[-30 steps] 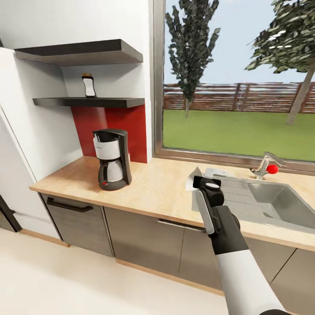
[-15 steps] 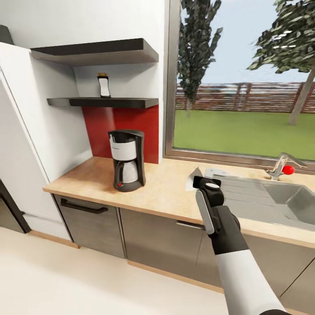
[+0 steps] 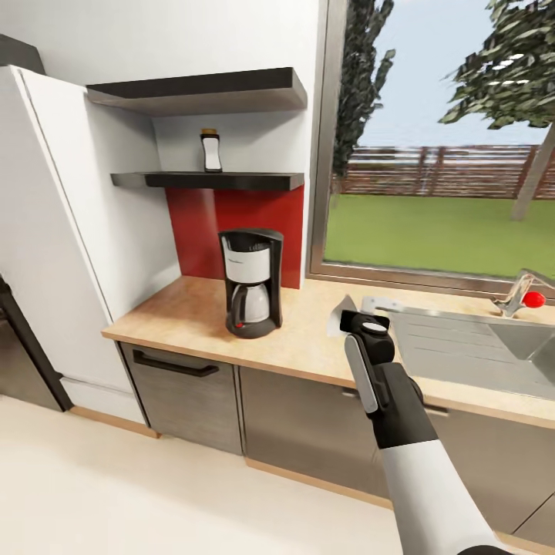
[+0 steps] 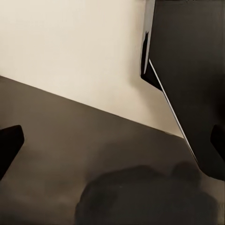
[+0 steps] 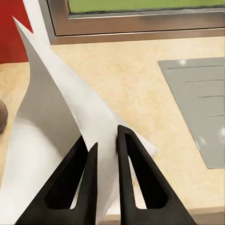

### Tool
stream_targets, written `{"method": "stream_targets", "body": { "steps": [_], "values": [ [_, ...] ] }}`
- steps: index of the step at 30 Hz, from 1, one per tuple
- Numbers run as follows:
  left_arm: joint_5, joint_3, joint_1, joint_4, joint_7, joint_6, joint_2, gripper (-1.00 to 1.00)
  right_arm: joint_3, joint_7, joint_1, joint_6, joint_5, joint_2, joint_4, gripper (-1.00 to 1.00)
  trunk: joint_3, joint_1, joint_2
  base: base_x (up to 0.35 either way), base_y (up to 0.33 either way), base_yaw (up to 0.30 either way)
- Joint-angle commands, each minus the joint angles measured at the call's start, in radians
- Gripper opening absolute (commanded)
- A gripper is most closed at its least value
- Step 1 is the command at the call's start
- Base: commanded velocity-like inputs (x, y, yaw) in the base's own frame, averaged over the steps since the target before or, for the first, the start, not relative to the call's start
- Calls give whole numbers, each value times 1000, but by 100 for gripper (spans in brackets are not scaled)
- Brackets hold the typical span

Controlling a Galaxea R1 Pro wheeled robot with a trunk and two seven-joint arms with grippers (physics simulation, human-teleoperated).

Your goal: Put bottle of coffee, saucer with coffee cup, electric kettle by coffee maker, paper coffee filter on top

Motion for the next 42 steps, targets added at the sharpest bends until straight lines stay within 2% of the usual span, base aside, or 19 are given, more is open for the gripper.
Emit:
{"method": "stream_targets", "body": {
  "steps": [1,26,42],
  "values": [
    [2,3,-1,0,1,-1,1,100,1,-12,-1,0,-14,0,-1,-100,-2,1,-2,0,335,-7],
    [2,4,-2,0,1,2,4,100,-2,-14,-2,0,-13,0,-8,-100,-2,1,-2,5,335,-232],
    [2,4,-2,0,1,1,4,100,-3,-15,-1,0,-5,0,-7,-100,-2,1,-2,131,335,-15]
  ]
}}
